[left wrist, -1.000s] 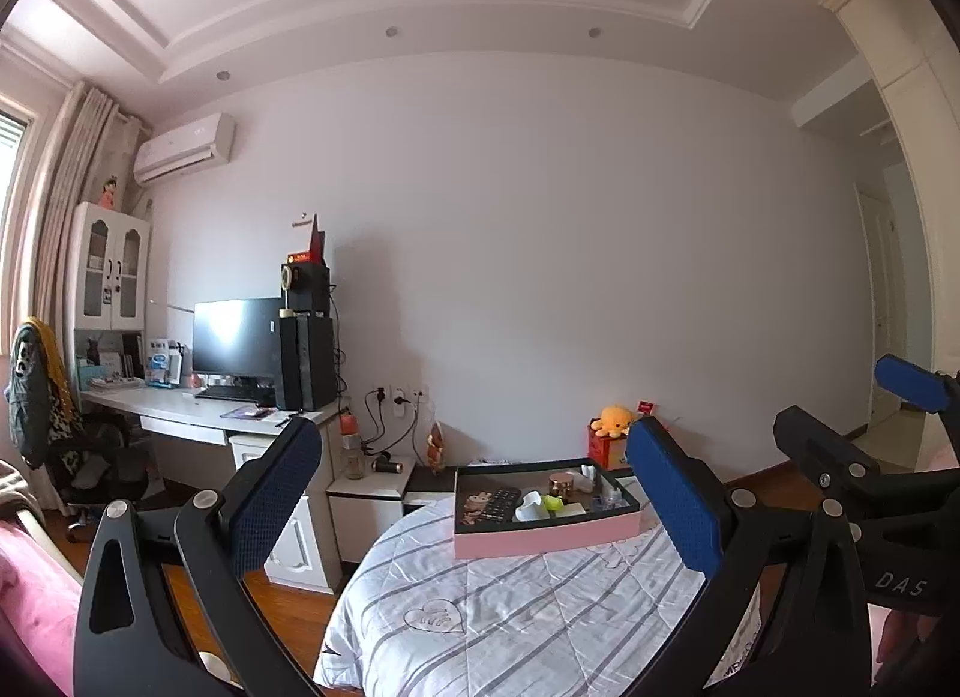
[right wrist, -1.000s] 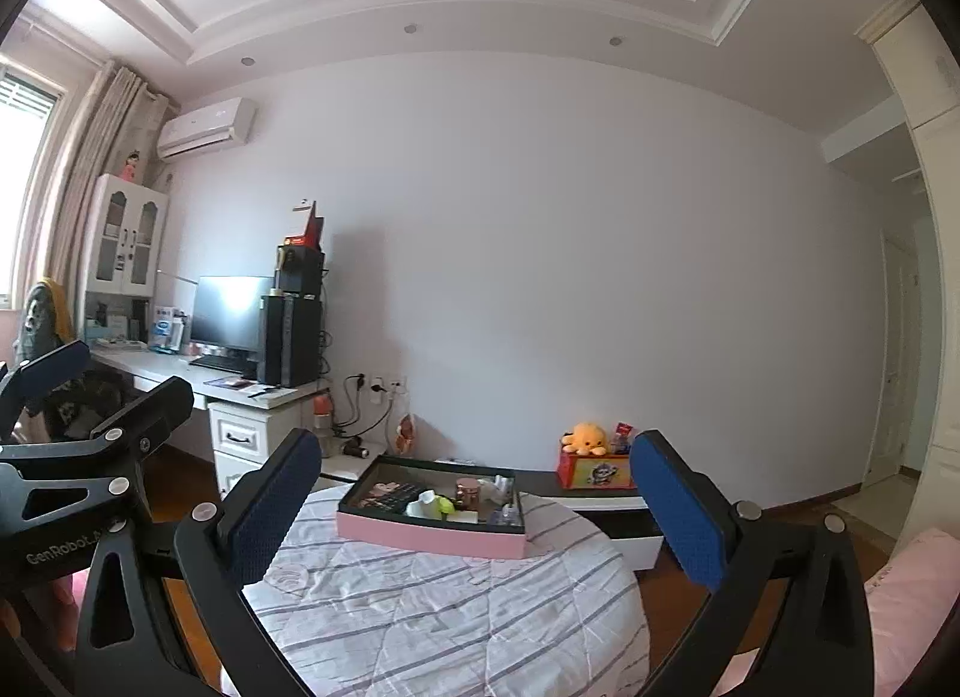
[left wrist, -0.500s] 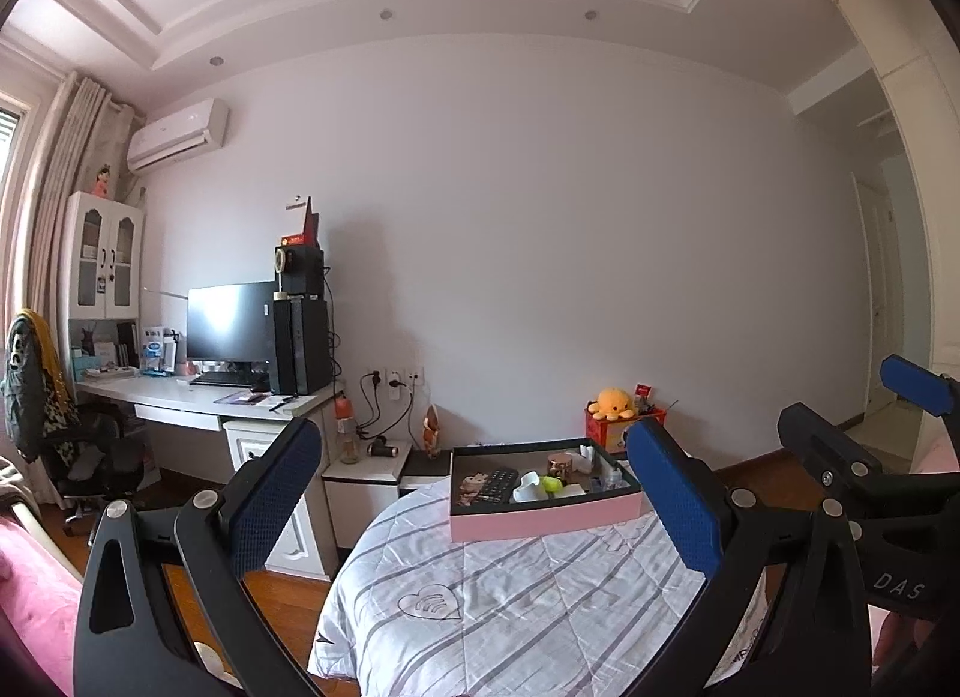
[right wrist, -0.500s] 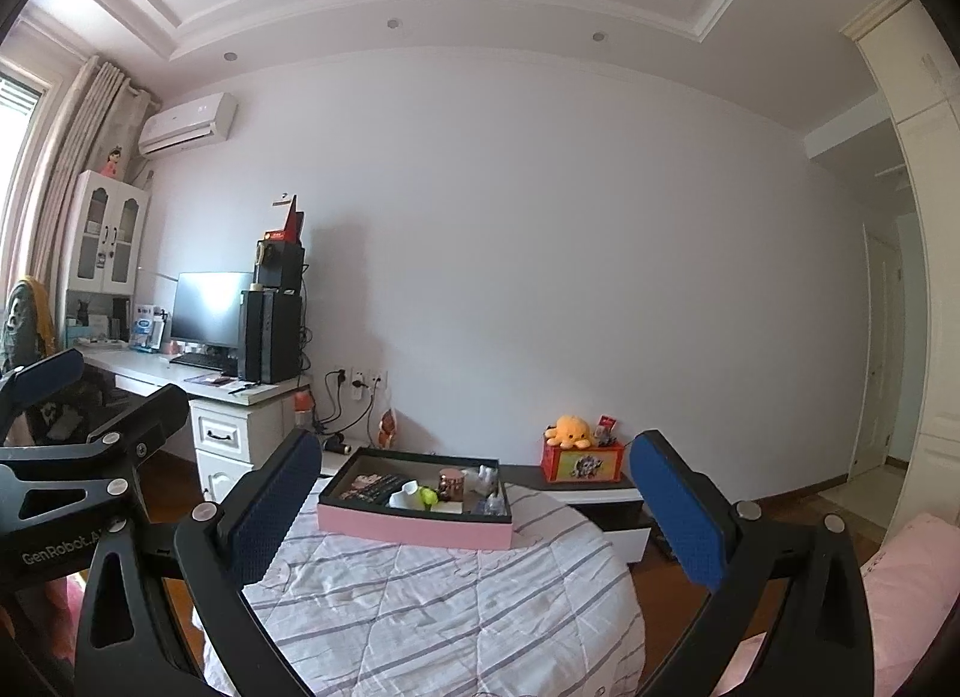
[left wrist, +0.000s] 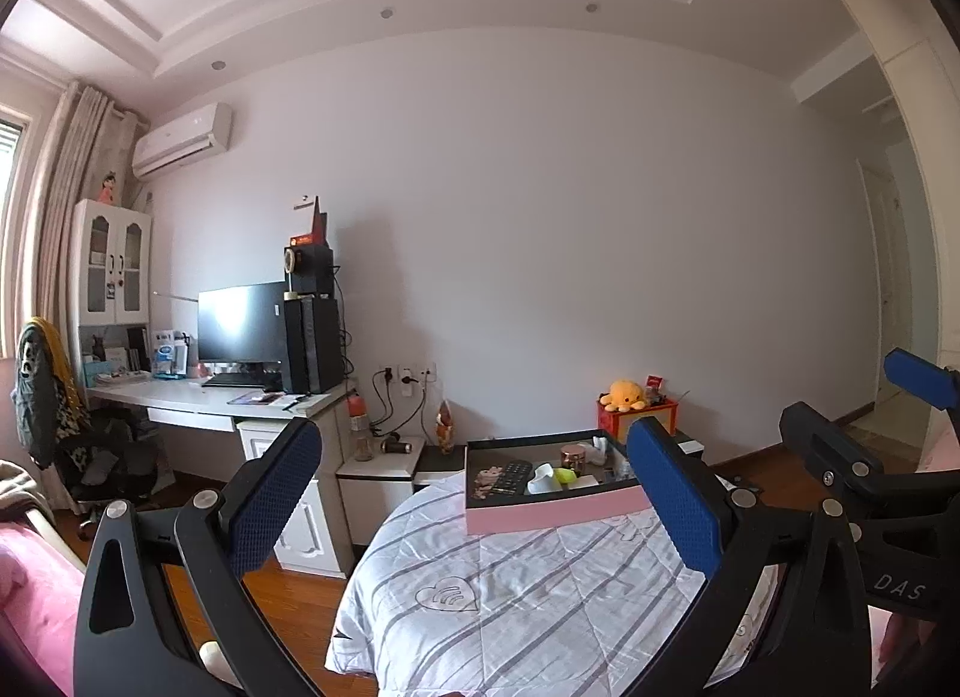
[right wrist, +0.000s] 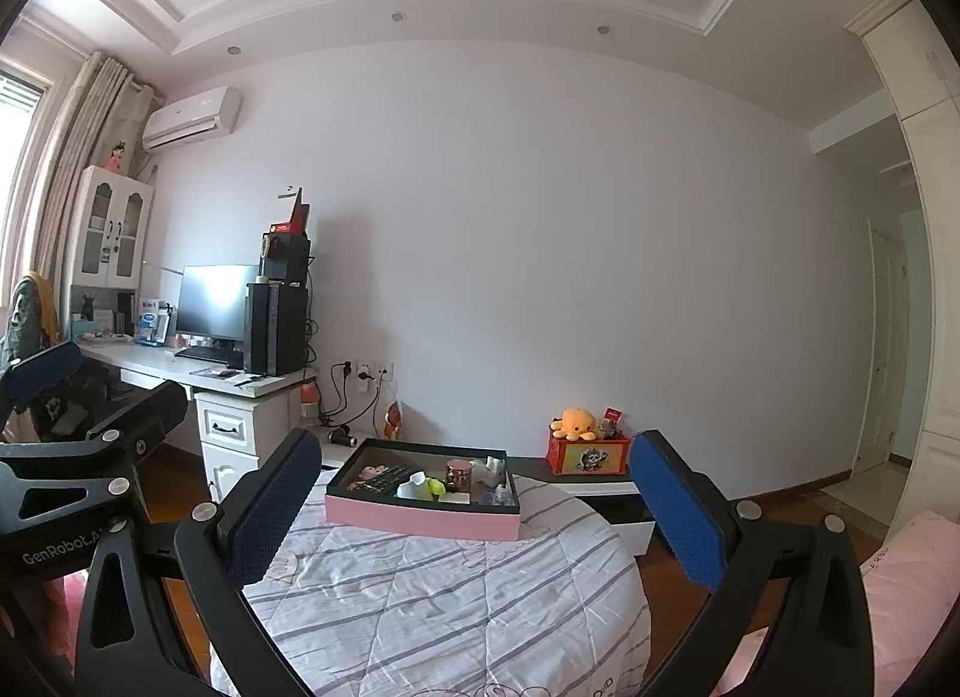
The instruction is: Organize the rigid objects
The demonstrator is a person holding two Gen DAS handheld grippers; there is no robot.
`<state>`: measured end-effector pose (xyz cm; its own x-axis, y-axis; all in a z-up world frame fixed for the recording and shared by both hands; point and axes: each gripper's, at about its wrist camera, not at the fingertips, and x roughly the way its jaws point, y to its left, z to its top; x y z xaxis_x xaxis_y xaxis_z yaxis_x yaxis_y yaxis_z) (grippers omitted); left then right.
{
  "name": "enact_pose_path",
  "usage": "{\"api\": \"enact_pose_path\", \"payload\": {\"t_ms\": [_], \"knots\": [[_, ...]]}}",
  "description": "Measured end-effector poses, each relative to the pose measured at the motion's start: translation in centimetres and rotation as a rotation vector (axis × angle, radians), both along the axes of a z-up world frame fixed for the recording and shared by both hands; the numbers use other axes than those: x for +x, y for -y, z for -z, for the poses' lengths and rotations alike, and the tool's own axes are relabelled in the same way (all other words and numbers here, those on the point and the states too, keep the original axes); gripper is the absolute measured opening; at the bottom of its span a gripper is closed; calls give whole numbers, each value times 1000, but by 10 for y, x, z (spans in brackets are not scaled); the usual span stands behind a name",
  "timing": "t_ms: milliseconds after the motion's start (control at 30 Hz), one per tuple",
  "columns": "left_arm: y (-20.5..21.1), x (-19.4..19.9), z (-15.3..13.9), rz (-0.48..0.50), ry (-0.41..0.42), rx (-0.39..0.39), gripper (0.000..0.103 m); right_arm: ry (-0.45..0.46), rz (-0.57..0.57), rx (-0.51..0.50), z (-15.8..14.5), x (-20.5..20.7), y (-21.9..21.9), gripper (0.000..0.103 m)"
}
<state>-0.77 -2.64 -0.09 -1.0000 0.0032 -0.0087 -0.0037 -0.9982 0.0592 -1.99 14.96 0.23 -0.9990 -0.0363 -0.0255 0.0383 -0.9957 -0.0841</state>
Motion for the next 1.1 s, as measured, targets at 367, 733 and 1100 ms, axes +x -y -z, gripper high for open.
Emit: {"api": "enact_pose_path", "payload": {"t_ms": [367,733,1100], "knots": [[1,15,-6,-4,-16,-1,103,-14,0,11,-8,10,1,103],[0,20,-10,-18,-21,-9,103,-19,-4,13,-11,13,1,103],[1,21,-13,-21,-10,-3,103,-18,-1,21,-11,13,2,103]]}}
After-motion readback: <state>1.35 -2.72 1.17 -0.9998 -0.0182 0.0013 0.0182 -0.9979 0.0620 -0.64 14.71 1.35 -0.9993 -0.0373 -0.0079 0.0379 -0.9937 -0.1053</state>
